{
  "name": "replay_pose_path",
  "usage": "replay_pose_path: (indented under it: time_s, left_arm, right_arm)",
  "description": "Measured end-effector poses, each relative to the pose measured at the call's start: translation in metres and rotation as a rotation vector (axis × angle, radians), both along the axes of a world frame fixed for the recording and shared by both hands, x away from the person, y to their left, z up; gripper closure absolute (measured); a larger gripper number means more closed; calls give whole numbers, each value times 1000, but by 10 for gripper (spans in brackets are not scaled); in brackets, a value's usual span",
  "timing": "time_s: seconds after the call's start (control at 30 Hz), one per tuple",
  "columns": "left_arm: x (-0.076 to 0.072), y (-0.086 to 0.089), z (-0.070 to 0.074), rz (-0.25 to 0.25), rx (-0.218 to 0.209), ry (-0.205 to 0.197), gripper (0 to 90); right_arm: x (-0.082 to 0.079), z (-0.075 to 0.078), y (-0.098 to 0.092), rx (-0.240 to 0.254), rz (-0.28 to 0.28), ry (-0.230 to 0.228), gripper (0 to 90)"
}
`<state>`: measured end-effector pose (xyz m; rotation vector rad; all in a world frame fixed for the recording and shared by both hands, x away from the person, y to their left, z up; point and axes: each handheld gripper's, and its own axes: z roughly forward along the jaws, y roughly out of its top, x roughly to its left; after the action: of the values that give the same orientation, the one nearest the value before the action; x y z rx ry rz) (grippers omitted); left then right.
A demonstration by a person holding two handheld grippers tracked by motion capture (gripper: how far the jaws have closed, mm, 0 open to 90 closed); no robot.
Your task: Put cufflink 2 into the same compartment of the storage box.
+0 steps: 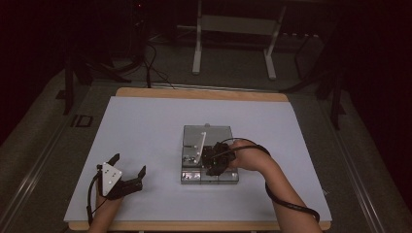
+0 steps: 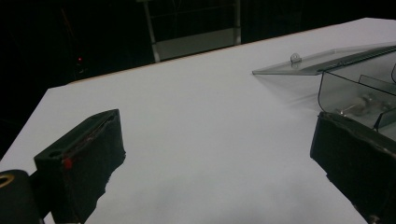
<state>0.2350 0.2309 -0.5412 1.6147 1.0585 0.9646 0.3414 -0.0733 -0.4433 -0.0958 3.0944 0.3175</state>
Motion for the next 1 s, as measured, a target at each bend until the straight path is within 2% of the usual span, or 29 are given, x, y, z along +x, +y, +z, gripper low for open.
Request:
replay_pose_path:
  time_s: [0.2, 0.33, 0.5, 0.53, 0.6, 1.0]
  left_arm:
    - [0, 0, 0, -1, 0, 0, 38]
    - [0, 0, 0, -1, -1, -1, 39]
    - [0, 0, 0, 0, 0, -2, 39]
    - [0, 0, 0, 0, 0, -2, 39]
    - [0, 0, 0, 1, 0, -2, 38]
    - [0, 1, 0, -1, -1, 2, 38]
  right_arm:
    - [-1, -4, 12, 53, 29, 7, 719]
    - [-2, -5, 16, 106, 43, 14, 718]
    - [-1, -10, 18, 177, 56, -13, 717]
    - [-1, -10, 18, 177, 56, -13, 717]
    - [3, -17, 18, 224, 62, -6, 716]
    - [8, -38, 29, 142, 41, -5, 714]
